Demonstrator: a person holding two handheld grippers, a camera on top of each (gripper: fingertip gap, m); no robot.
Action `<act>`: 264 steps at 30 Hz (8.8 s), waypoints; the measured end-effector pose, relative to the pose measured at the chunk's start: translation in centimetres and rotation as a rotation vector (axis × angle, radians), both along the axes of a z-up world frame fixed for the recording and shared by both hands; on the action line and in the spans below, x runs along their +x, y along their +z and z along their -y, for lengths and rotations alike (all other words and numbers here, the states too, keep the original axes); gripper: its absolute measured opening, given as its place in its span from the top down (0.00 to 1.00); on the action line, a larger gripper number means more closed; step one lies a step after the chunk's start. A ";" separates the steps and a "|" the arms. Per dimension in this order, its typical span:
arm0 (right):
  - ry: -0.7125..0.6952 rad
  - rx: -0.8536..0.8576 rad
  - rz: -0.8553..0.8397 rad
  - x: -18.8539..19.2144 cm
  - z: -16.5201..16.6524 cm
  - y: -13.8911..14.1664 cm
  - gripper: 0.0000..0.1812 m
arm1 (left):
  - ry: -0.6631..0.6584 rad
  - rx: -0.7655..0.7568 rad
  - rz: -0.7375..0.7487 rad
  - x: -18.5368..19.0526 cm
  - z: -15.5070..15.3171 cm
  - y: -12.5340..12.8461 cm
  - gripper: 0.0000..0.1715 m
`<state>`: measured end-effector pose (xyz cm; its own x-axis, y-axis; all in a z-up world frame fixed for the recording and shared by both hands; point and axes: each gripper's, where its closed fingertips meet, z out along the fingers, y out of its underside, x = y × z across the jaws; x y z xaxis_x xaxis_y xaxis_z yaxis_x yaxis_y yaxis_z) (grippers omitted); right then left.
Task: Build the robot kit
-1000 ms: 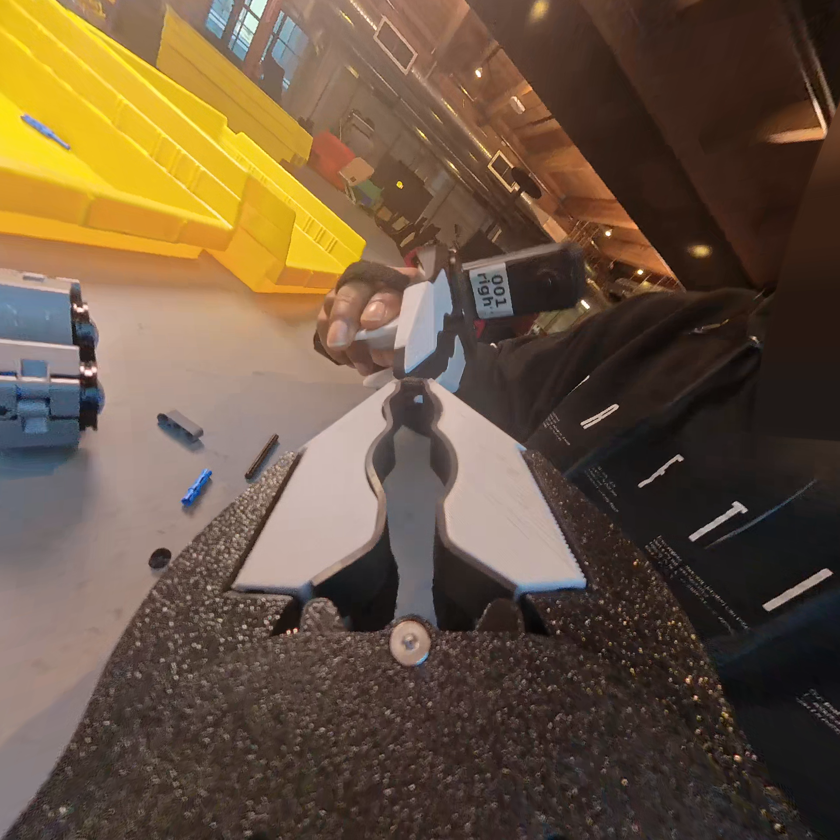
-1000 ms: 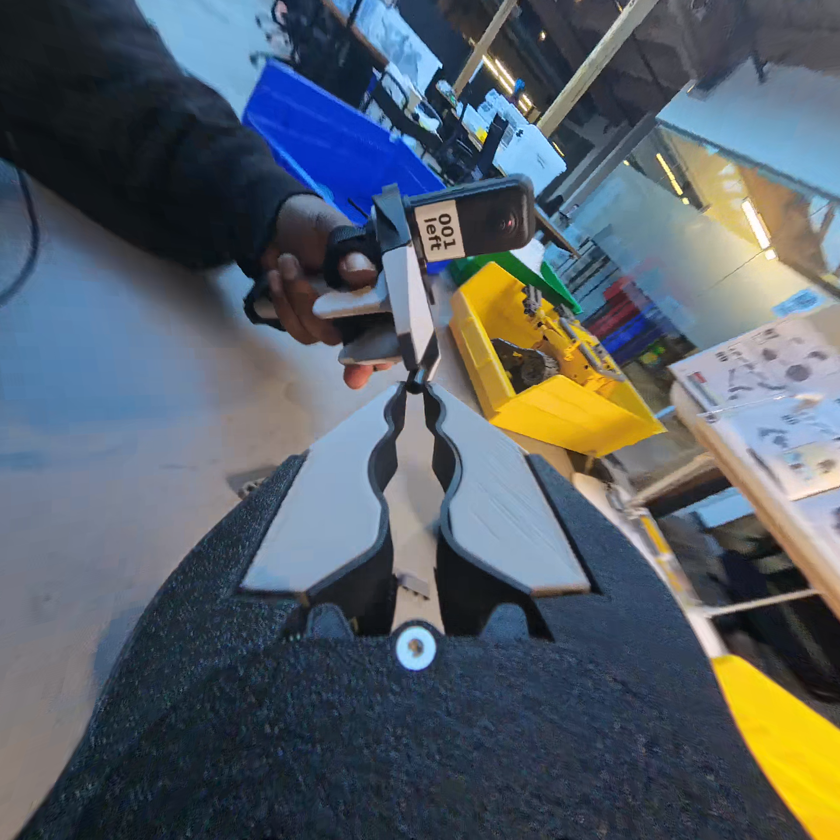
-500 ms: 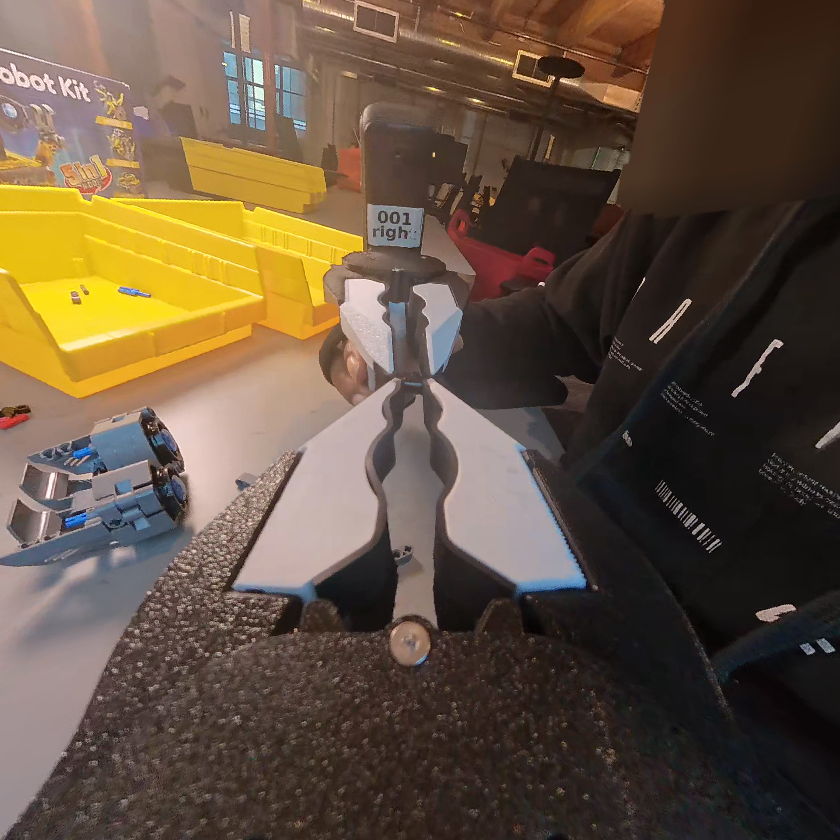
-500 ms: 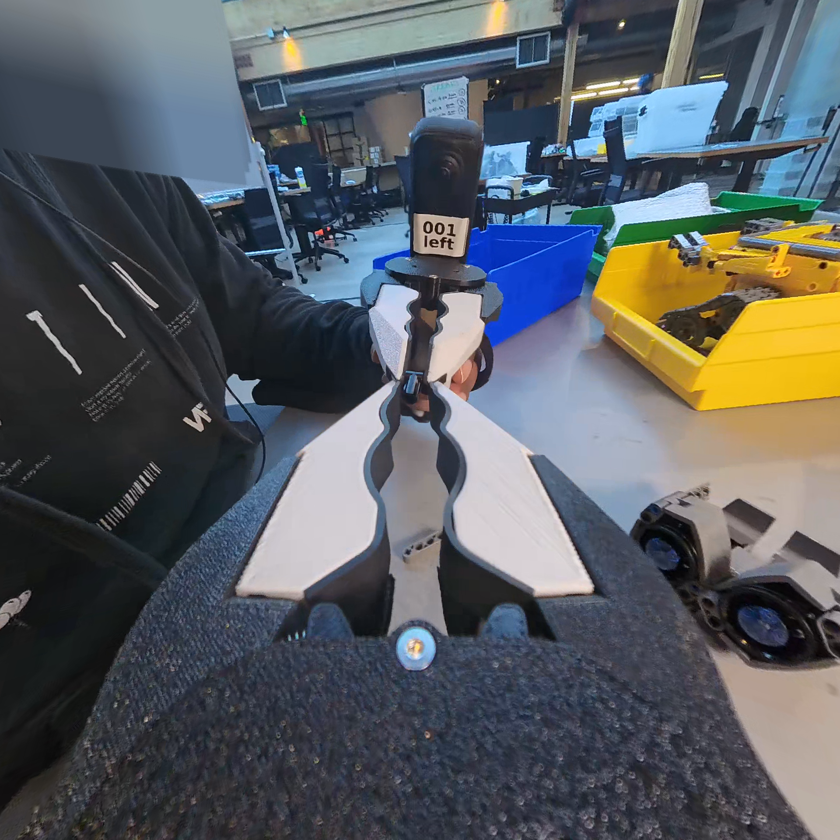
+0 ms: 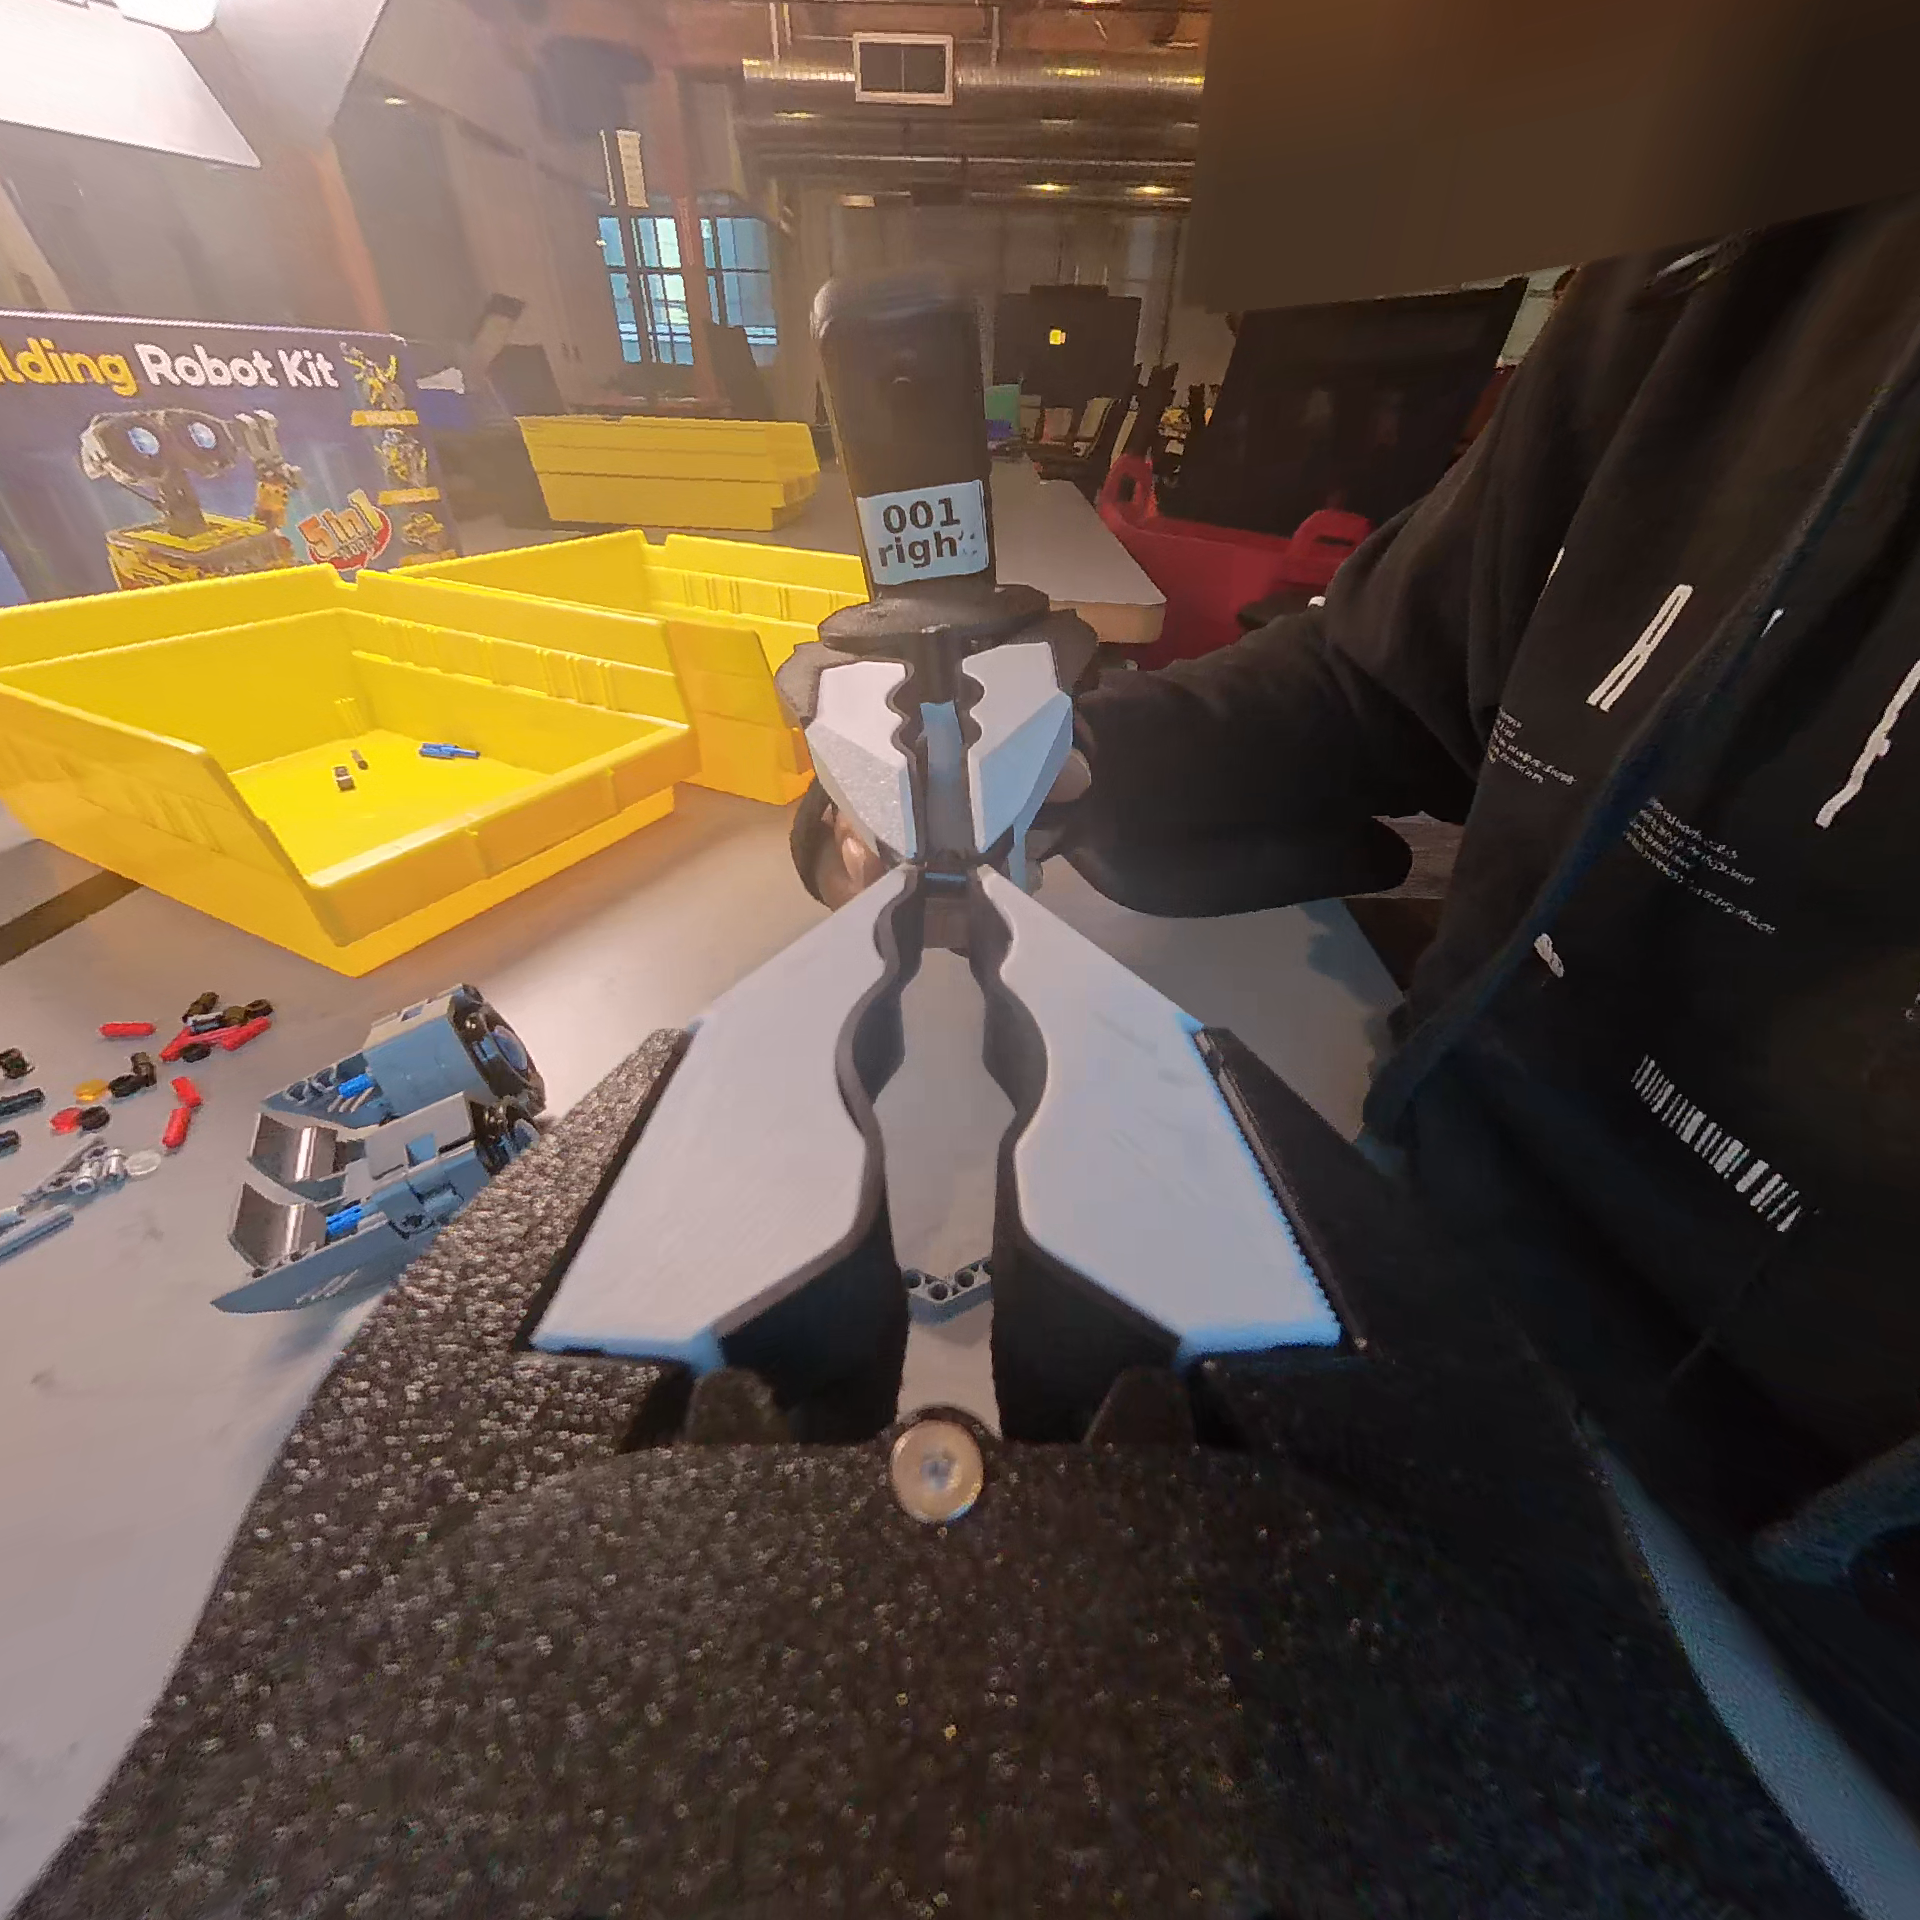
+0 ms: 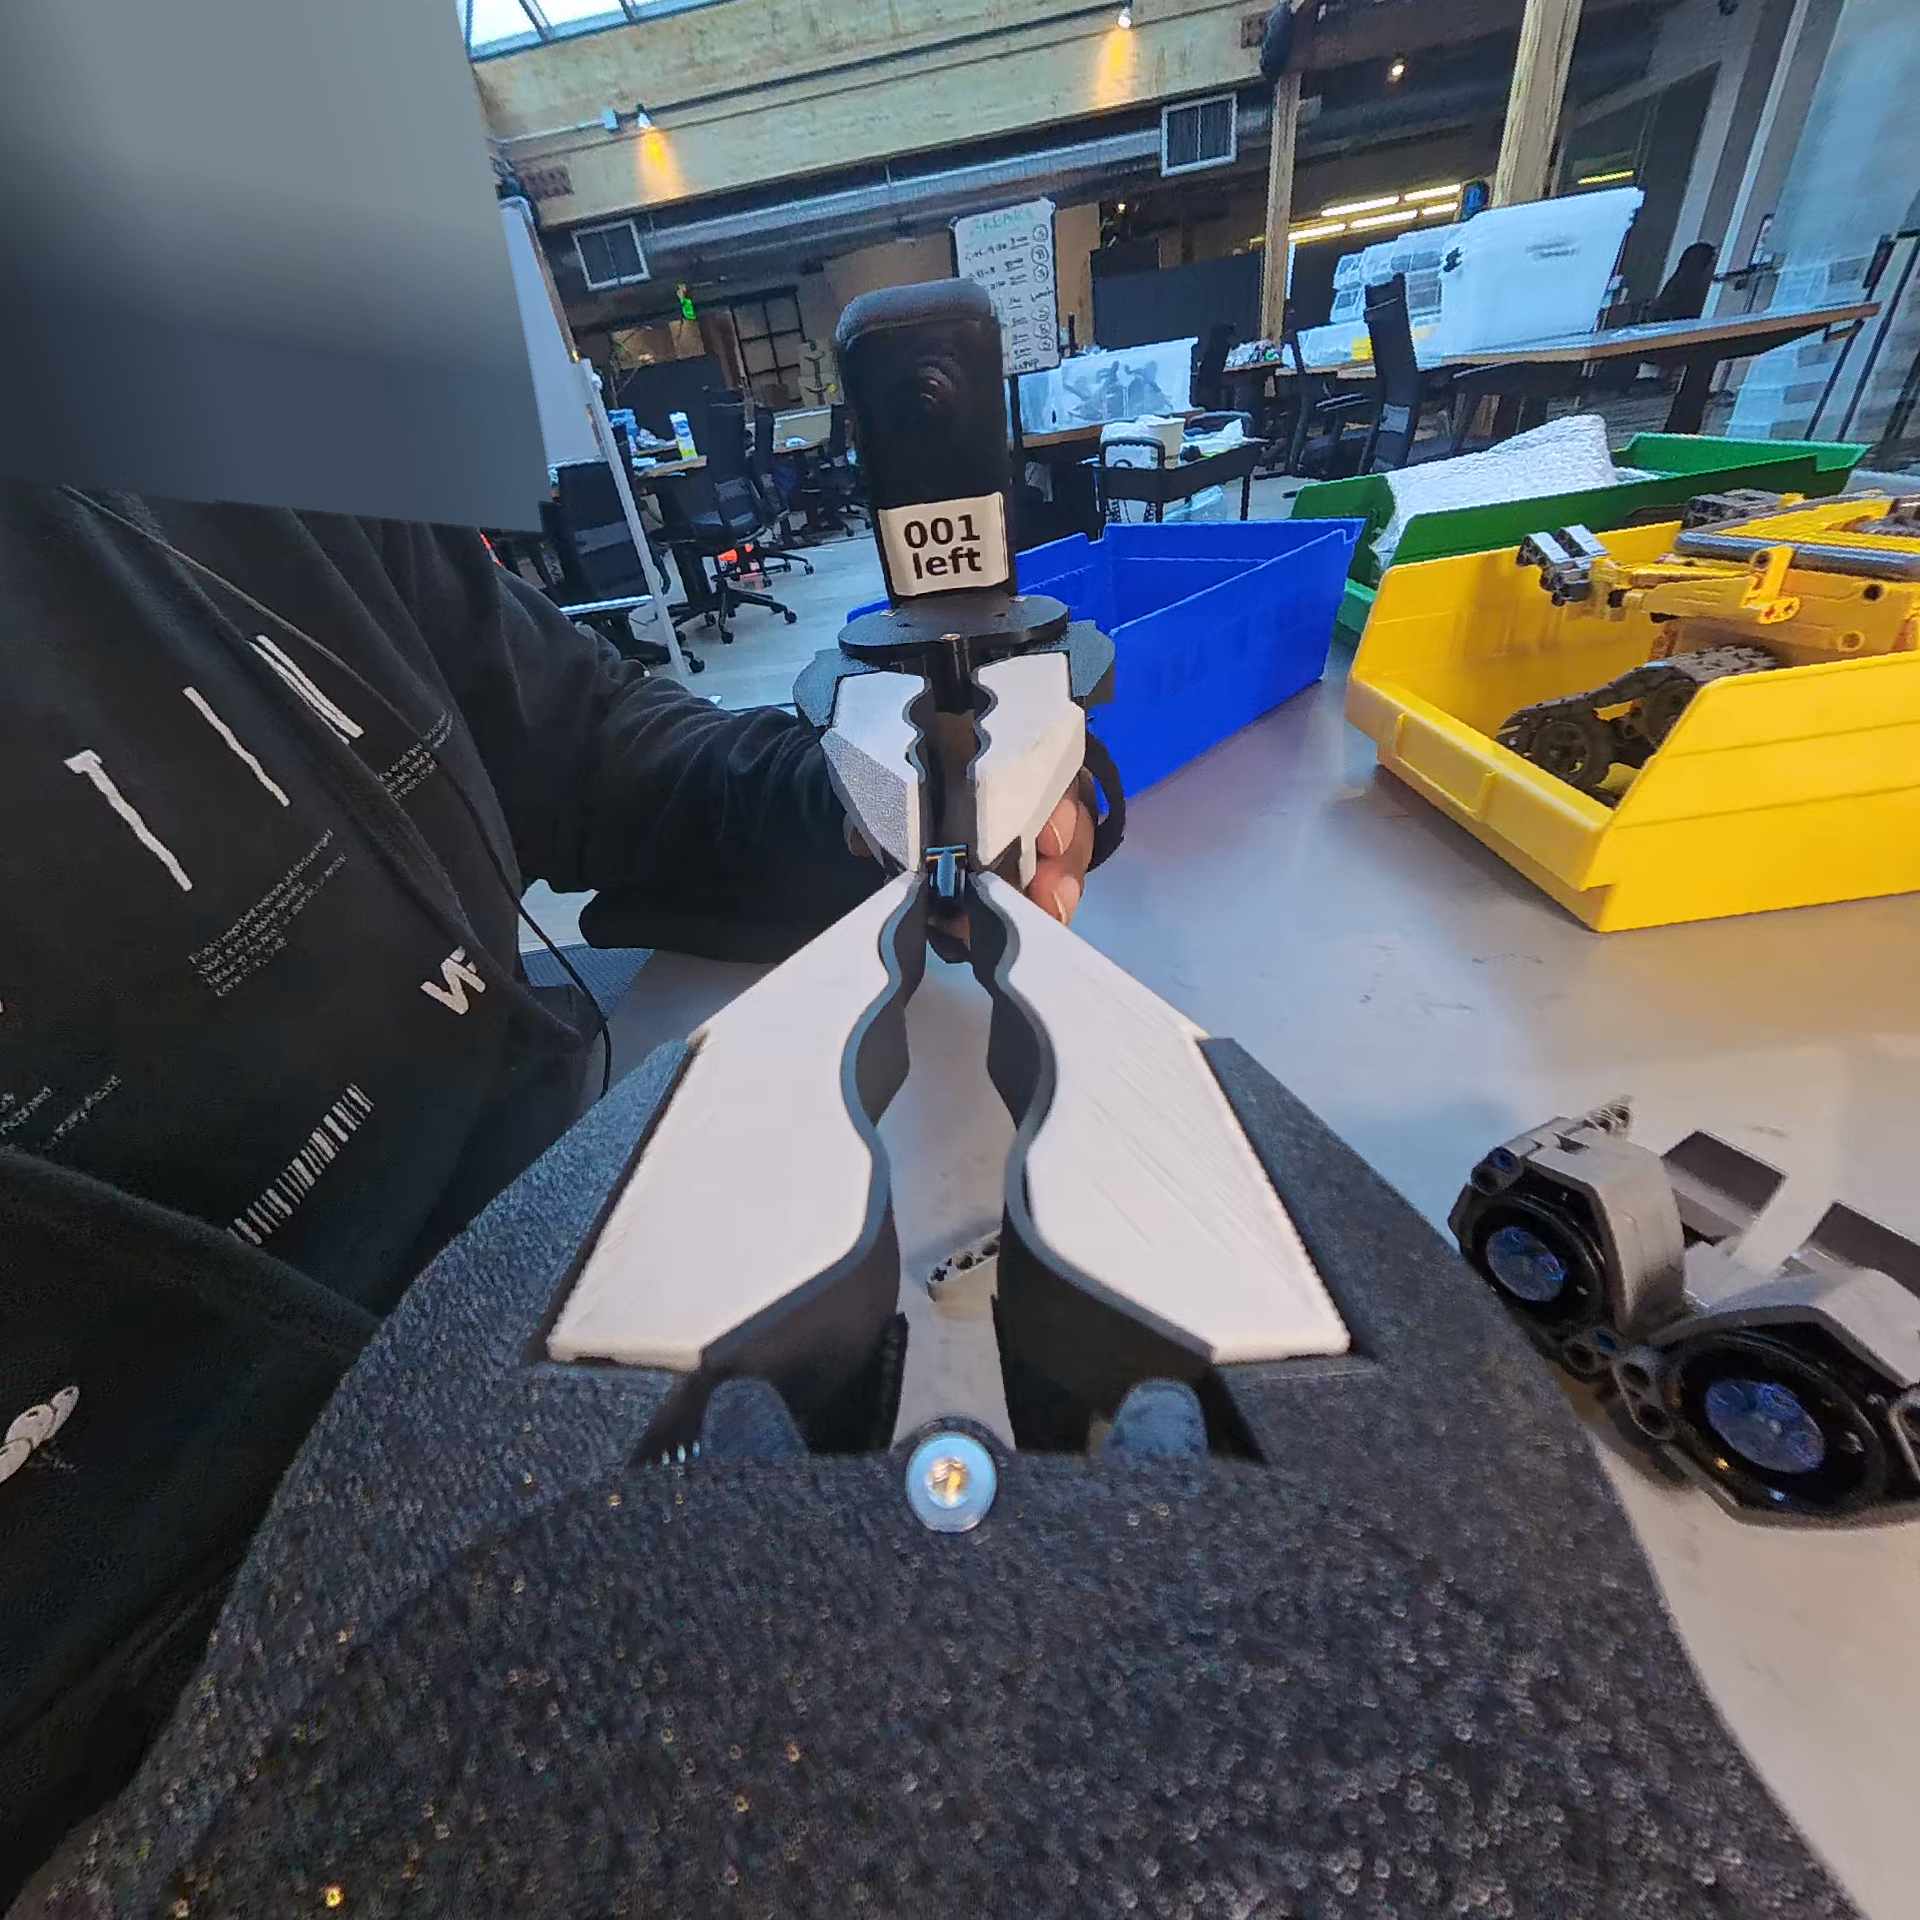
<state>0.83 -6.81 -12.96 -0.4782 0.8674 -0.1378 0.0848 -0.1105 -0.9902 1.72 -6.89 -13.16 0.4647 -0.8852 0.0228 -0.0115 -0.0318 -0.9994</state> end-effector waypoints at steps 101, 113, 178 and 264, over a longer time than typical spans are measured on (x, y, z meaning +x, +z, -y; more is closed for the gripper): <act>-0.273 0.526 -0.069 0.2 -3.5 -0.4 0.97 | -0.065 -0.523 0.487 -2.7 -2.6 0.1 0.96; -0.242 0.535 -0.068 0.6 -2.5 0.0 0.99 | -0.108 -0.551 0.497 -2.2 -1.8 0.2 0.96; 0.196 0.656 0.800 -5.5 -4.2 -13.2 0.95 | 0.096 -0.388 -0.703 -7.8 0.0 -13.0 0.95; -0.023 0.114 0.013 0.9 -1.3 -1.4 0.97 | -0.034 -0.200 -0.048 -1.5 -0.1 -2.6 0.83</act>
